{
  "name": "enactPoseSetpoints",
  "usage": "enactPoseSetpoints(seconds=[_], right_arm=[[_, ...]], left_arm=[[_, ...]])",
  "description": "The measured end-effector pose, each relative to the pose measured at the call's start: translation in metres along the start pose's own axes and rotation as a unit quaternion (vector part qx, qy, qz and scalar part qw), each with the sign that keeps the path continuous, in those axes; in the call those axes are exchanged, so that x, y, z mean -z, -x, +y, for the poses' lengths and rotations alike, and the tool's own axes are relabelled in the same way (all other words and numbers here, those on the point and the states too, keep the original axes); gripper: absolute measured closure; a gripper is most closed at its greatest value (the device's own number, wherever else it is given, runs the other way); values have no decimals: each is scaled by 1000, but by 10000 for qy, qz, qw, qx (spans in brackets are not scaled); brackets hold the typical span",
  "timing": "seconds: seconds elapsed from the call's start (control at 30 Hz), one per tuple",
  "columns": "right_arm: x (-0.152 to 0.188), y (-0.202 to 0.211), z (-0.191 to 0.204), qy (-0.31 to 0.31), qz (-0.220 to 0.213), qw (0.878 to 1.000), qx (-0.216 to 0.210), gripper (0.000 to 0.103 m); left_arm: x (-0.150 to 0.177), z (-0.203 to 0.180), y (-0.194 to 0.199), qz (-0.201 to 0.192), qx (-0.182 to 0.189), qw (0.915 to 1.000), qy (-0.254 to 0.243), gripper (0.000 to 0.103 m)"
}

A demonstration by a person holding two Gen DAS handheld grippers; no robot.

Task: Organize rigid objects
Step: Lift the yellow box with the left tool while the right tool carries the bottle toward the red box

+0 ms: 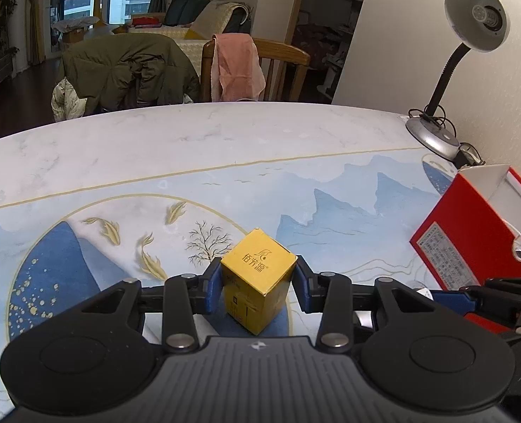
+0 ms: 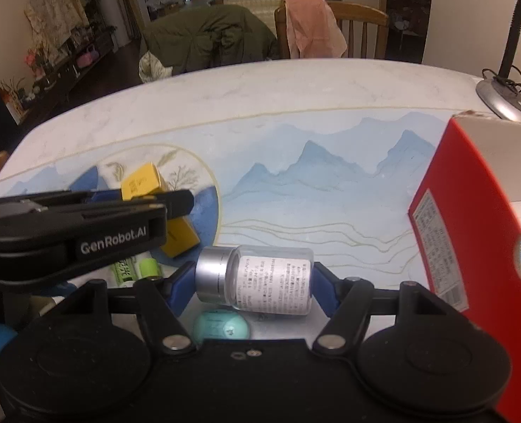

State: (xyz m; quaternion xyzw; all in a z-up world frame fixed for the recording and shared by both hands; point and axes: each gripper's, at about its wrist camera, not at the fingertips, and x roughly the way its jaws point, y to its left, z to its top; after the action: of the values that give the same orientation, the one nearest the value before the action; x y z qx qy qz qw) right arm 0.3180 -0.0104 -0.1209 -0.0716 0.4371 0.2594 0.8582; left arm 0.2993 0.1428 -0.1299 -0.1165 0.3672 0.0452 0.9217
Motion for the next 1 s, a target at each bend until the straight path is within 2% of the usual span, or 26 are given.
enactPoseSetpoints(seconds=[0.27, 0.5, 0.73, 1.0], right_arm=[[0, 34, -9, -127, -139, 9998, -95, 35], [1, 73, -17, -163, -274, 9992, -225, 35], [4, 110, -30, -186, -472, 9983, -278, 35], [11, 143, -53, -189, -674, 9969, -373, 35]], left_arm=[[-5, -6, 37, -56, 27, 10000, 20, 63], [-10, -19, 71, -41, 212, 9997, 132, 63], [-10, -44, 102, -69, 383, 9992, 36, 63], [-6, -89, 130, -84, 597, 9978, -277, 63]])
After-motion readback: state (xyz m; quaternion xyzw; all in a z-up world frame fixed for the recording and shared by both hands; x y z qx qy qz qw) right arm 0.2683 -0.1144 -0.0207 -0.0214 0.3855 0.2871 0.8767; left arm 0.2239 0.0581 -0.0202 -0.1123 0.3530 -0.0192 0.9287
